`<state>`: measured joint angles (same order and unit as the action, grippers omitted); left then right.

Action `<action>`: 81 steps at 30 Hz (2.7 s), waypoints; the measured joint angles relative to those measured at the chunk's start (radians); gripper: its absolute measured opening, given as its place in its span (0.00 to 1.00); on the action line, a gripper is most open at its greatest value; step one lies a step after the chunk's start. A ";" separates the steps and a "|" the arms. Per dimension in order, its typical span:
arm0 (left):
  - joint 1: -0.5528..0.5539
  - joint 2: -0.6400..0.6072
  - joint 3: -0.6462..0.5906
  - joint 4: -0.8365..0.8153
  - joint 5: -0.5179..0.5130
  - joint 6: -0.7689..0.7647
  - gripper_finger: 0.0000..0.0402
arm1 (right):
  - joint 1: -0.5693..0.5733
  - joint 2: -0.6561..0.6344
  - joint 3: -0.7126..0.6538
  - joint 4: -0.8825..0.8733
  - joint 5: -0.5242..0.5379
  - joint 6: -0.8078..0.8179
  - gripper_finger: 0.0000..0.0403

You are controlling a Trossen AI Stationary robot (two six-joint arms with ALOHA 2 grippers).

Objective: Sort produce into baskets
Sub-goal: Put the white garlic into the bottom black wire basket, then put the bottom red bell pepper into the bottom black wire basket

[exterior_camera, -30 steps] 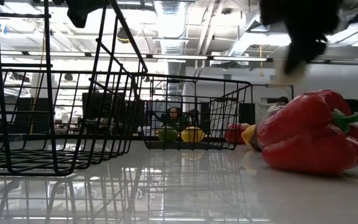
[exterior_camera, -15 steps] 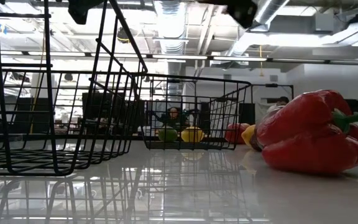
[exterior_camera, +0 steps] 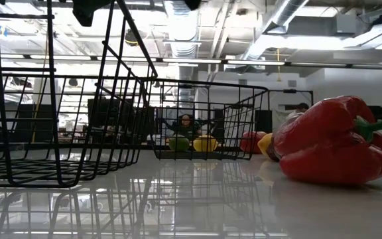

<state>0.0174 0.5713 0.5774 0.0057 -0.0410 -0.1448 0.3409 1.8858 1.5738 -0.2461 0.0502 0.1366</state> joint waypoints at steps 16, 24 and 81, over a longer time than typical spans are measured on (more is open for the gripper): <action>0.000 0.000 0.000 -0.025 0.002 0.005 0.65 | -0.056 0.022 0.134 -0.311 0.107 0.021 0.77; 0.000 0.000 0.000 -0.039 0.003 0.001 0.65 | 0.058 -0.010 0.126 -0.551 0.313 0.155 0.77; -0.001 0.000 0.000 0.046 -0.038 0.141 0.65 | 0.374 0.002 -0.412 -0.332 0.584 0.907 0.94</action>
<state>0.0162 0.5709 0.5777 0.0520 -0.0791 -0.0040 0.7147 1.8875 1.1617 -0.5777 0.6343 1.0439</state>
